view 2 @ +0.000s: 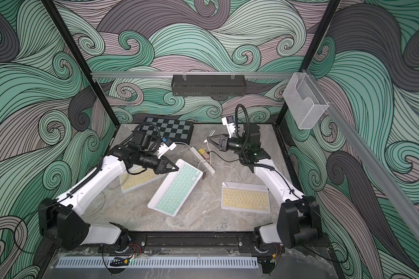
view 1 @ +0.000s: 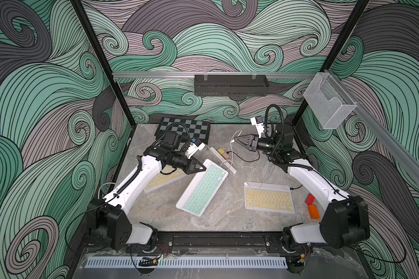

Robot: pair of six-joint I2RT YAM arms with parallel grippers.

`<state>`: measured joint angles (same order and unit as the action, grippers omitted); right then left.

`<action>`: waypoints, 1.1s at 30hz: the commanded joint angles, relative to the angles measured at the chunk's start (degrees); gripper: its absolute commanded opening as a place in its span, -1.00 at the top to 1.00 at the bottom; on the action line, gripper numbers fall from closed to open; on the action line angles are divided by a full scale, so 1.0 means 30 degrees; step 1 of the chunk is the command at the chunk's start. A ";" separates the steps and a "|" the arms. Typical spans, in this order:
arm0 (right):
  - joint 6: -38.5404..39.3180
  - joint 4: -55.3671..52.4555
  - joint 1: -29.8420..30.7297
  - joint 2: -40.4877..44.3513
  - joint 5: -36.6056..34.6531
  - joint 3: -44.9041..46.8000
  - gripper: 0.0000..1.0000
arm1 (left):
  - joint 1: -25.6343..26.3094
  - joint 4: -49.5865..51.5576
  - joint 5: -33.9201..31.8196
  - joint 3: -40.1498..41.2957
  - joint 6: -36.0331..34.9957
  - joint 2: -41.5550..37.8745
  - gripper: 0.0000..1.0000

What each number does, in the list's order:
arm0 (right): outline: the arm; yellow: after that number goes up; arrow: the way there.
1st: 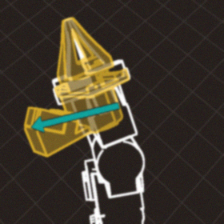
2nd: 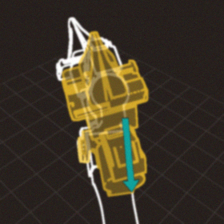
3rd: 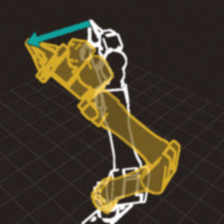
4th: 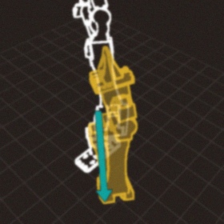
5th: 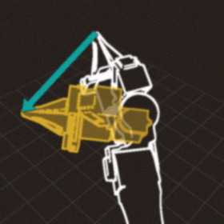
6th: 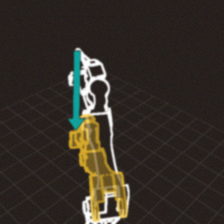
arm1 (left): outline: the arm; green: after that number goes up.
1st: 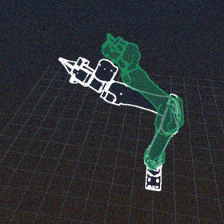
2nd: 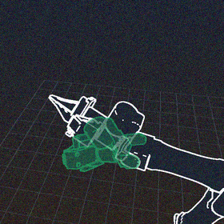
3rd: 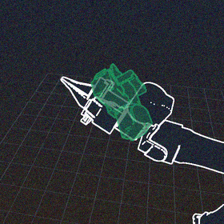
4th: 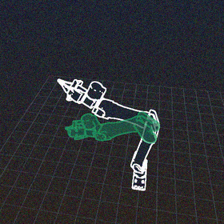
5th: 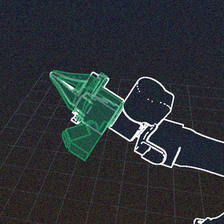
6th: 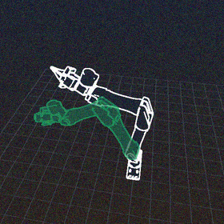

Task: Unplug the wireless keyboard
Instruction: Place the power cord at the center of the board.

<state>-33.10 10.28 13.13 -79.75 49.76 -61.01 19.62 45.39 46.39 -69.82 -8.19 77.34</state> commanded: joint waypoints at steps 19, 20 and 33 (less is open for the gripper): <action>0.3181 -0.4552 0.2161 0.0398 -0.2727 0.1594 1.00 | -0.2554 -0.3249 -0.3486 0.2415 0.3580 -0.3194 1.00; 0.3357 -0.4794 0.2285 0.0390 -0.3035 0.2056 1.00 | -0.2554 -0.3253 -0.3481 0.2416 0.3578 -0.3192 1.00; 0.4765 -0.6514 0.3476 -0.1929 -0.6334 0.4166 0.93 | -0.2604 -0.3246 -0.2757 0.2204 0.3353 -0.2398 1.00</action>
<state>-20.86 -8.51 23.29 -83.68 33.98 -49.04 12.12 37.56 35.27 -62.02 1.63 69.30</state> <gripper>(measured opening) 0.071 0.080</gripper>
